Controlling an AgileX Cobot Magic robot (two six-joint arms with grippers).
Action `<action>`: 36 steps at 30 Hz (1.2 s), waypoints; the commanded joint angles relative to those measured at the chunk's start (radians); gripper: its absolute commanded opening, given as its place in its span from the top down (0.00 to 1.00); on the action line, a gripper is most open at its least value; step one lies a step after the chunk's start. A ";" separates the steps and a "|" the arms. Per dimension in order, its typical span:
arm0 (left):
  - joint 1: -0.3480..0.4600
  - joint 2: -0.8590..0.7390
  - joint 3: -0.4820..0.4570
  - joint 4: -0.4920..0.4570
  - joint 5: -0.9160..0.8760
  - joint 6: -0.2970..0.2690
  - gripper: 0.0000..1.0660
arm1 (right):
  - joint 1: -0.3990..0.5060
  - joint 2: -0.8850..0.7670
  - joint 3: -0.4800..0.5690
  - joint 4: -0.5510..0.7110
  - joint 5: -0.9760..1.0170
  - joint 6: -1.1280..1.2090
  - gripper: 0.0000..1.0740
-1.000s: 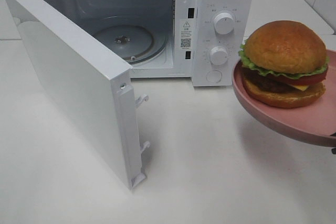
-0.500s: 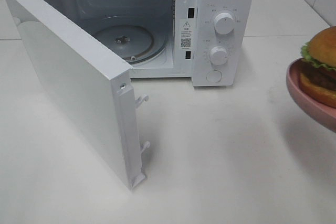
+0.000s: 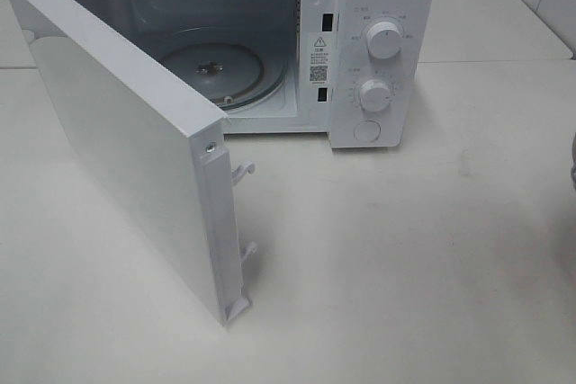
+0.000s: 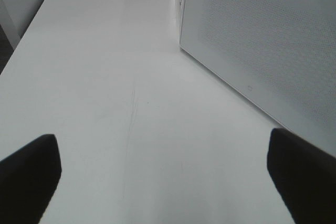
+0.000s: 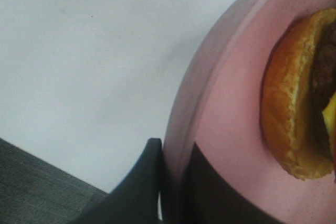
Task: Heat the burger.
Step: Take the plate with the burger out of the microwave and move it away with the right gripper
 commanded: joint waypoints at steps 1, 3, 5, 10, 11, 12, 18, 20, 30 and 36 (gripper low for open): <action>0.000 -0.006 0.003 -0.001 -0.003 0.000 0.06 | -0.005 0.046 -0.007 -0.086 -0.023 0.113 1.00; 0.000 -0.006 0.003 -0.001 -0.003 0.000 0.06 | -0.005 0.109 -0.007 -0.104 -0.030 0.218 1.00; 0.000 -0.006 0.003 -0.001 -0.003 0.000 0.06 | -0.005 0.153 -0.007 -0.122 -0.036 0.286 1.00; 0.000 -0.006 0.003 -0.001 -0.003 0.000 0.06 | -0.005 0.253 -0.007 -0.173 -0.059 0.466 1.00; 0.000 -0.006 0.003 -0.001 -0.003 0.000 0.06 | -0.005 0.275 -0.007 -0.181 -0.064 0.498 1.00; 0.000 -0.006 0.003 -0.001 -0.003 0.000 0.06 | -0.005 0.275 -0.007 -0.181 -0.064 0.498 1.00; 0.000 -0.006 0.003 -0.001 -0.003 0.000 0.06 | -0.005 0.392 -0.007 -0.221 -0.102 0.695 1.00; 0.000 -0.006 0.003 -0.001 -0.003 0.000 0.06 | -0.005 0.435 -0.007 -0.231 -0.114 0.734 1.00; 0.000 -0.006 0.003 -0.001 -0.003 0.000 0.06 | -0.005 0.640 -0.007 -0.319 -0.187 0.909 0.99; 0.000 -0.006 0.003 -0.001 -0.003 0.000 0.06 | -0.005 0.762 -0.007 -0.403 -0.214 1.054 0.97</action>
